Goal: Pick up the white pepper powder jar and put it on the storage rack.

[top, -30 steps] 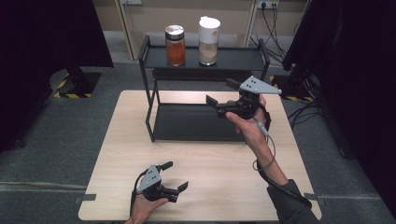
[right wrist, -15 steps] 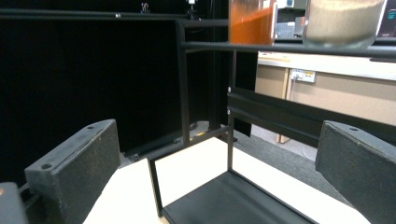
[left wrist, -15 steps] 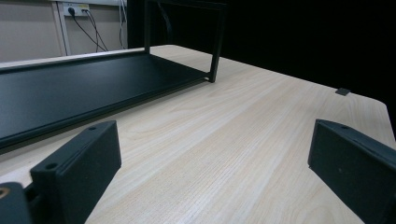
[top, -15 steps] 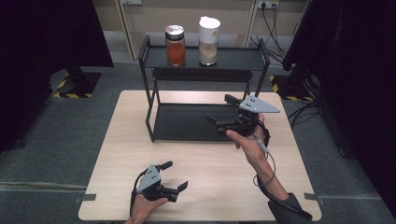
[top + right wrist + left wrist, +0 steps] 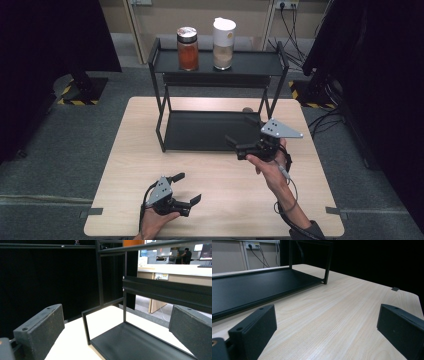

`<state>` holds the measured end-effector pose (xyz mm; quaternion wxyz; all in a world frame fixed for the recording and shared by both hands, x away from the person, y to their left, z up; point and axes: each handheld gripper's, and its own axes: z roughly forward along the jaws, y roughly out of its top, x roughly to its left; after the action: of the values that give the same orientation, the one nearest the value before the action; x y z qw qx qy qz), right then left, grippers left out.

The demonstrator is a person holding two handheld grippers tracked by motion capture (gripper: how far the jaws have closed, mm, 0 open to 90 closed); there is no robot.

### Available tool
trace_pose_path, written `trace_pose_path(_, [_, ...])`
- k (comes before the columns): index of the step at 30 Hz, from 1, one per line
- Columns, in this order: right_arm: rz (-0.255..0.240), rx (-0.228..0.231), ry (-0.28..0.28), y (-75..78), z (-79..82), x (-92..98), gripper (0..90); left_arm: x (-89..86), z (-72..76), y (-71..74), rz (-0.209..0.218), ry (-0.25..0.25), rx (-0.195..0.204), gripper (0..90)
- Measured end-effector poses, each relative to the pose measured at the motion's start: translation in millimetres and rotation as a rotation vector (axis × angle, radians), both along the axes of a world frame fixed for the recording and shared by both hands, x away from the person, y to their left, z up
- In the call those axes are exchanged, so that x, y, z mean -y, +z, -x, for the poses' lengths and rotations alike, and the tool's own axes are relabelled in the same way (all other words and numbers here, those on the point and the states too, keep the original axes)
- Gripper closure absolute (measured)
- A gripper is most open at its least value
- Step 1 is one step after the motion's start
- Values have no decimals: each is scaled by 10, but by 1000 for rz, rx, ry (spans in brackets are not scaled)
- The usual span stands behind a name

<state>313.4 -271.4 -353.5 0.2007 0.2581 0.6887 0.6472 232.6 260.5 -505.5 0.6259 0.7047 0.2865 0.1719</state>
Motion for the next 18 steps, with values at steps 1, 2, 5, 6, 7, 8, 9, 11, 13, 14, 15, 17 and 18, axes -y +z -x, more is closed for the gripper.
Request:
trace_pose_path(1, [2, 1, 0, -22, 17, 9, 4, 1, 0, -1, 0, 0, 0, 20])
trace_pose_path(2, [-1, 0, 0, -48, 36, 18, 4, 1, -1, 0, 0, 1, 0, 20])
trace_pose_path(5, [-10, -6, 4, -122, 88, 39, 4, 0, 0, 0, 0, 1, 0, 20])
trace_pose_path(6, [-10, -6, 4, -143, 107, 42, 4, 1, 0, 0, 0, 1, 0, 20])
trace_pose_path(7, [-9, -7, 5, -164, 127, 42, 4, 1, 0, 0, 0, 1, 0, 20])
trace_pose_path(8, [-8, -1, 6, -191, 145, 43, 4, 1, 1, 1, -1, 0, 0, 20])
trace_pose_path(9, [-10, -3, 8, -217, 163, 41, 4, 0, 2, 2, -1, 0, 1, 20])
trace_pose_path(11, [-8, -7, 16, -263, 192, 37, 4, -1, 1, 2, -1, 1, 2, 20])
trace_pose_path(13, [-3, -7, 20, -302, 225, 28, 4, -2, 1, 0, 1, 2, 0, 20])
trace_pose_path(14, [0, -7, 21, -318, 241, 23, 4, -2, 2, 2, -1, 1, 1, 20])
trace_pose_path(15, [-2, -5, 23, -338, 255, 21, 4, -2, 2, 3, -2, 1, 2, 20])
trace_pose_path(17, [-2, -3, 24, -371, 284, 18, 4, -1, 2, 3, -2, 2, 2, 20])
trace_pose_path(18, [0, -1, 25, -387, 298, 16, 4, 0, 2, 1, -1, 2, 1, 20])
